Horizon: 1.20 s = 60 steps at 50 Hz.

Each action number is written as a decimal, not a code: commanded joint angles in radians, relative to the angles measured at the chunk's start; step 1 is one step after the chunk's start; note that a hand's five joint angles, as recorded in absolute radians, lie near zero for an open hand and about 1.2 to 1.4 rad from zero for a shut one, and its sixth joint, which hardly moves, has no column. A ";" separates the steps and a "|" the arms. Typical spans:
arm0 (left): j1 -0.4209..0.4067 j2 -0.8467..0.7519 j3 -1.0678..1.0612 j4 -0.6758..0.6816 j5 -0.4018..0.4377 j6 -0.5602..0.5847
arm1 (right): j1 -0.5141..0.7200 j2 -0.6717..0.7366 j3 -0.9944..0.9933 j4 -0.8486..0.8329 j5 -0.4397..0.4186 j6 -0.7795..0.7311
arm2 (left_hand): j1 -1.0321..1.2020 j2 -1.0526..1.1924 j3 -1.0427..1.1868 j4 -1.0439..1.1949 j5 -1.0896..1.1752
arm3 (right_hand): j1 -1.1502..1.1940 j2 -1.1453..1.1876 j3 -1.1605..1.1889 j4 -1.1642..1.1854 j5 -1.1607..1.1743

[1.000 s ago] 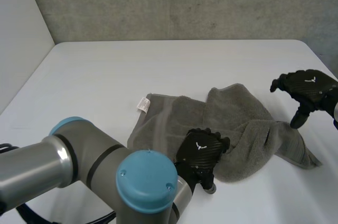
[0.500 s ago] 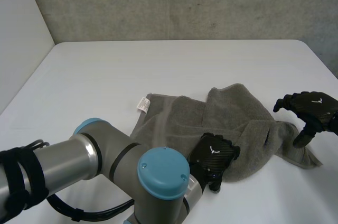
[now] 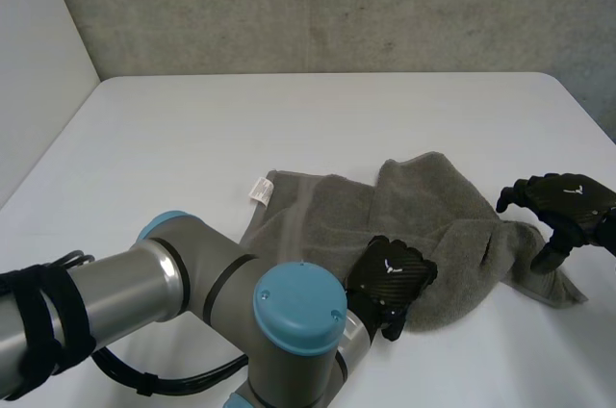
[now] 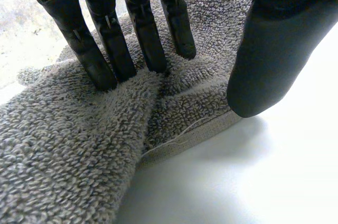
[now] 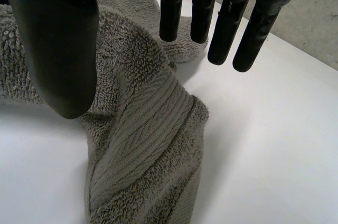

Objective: Fold the towel.

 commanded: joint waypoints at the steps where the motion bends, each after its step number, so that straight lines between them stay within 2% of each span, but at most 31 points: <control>1: 0.007 -0.020 0.017 0.000 -0.002 0.002 | -0.003 0.001 0.000 0.000 0.000 0.000 | -0.054 -0.062 -0.060 -0.059 -0.229 | 0.031 0.036 0.031 0.027 0.016; 11: 0.007 -0.025 0.022 0.000 0.000 0.004 | -0.003 0.001 -0.002 0.002 0.002 0.000 | 0.090 0.082 0.084 0.085 -0.085 | 0.060 0.066 0.061 0.056 0.045; 14: 0.007 -0.030 0.023 0.000 -0.002 0.005 | -0.005 0.001 -0.003 0.003 0.002 0.000 | 0.178 0.170 0.172 0.173 0.003 | 0.087 0.092 0.087 0.083 0.071; 16: 0.008 -0.030 0.025 0.000 -0.003 0.004 | -0.008 0.001 -0.005 0.008 0.005 0.000 | 0.368 0.360 0.362 0.363 0.193 | 0.102 0.107 0.102 0.097 0.086; 20: 0.011 -0.017 0.023 0.000 -0.006 0.004 | -0.017 0.000 -0.009 0.015 0.014 0.002 | 0.460 0.451 0.453 0.454 0.284 | 0.099 0.104 0.099 0.094 0.083; 25: 0.047 0.041 0.023 -0.003 -0.011 0.008 | -0.034 -0.014 -0.019 0.039 0.015 0.009 | 0.460 0.451 0.453 0.455 0.285 | 0.052 0.057 0.052 0.047 0.036; 27: 0.074 0.110 0.014 -0.002 -0.018 0.022 | -0.041 -0.034 -0.023 0.071 0.015 0.015 | 0.460 0.451 0.453 0.455 0.285 | 0.002 0.007 0.002 -0.002 -0.013; 38: 0.180 0.274 -0.035 -0.013 -0.023 0.051 | -0.037 -0.032 -0.014 0.123 0.005 0.015 | 0.460 0.451 0.453 0.455 0.285 | 0.008 0.013 0.008 0.003 -0.008; 45: 0.252 0.337 -0.133 -0.016 -0.020 0.096 | 0.030 0.013 0.009 0.101 0.005 0.044 | 0.460 0.451 0.453 0.455 0.285 | -0.004 0.001 -0.004 -0.008 -0.019; 52: 0.307 0.377 -0.202 -0.016 -0.018 0.085 | 0.139 0.066 0.021 -0.035 0.070 0.192 | 0.460 0.451 0.453 0.455 0.285 | 0.031 0.036 0.031 0.027 0.016; 58: 0.326 0.380 -0.218 -0.016 -0.017 0.082 | 0.201 0.107 0.012 -0.087 0.141 0.207 | 0.460 0.451 0.453 0.455 0.285 | 0.066 0.072 0.066 0.062 0.051; 60: 0.331 0.380 -0.218 -0.016 -0.018 0.082 | 0.233 0.133 0.003 -0.095 0.182 0.209 | 0.460 0.451 0.453 0.455 0.285 | 0.180 0.185 0.180 0.176 0.165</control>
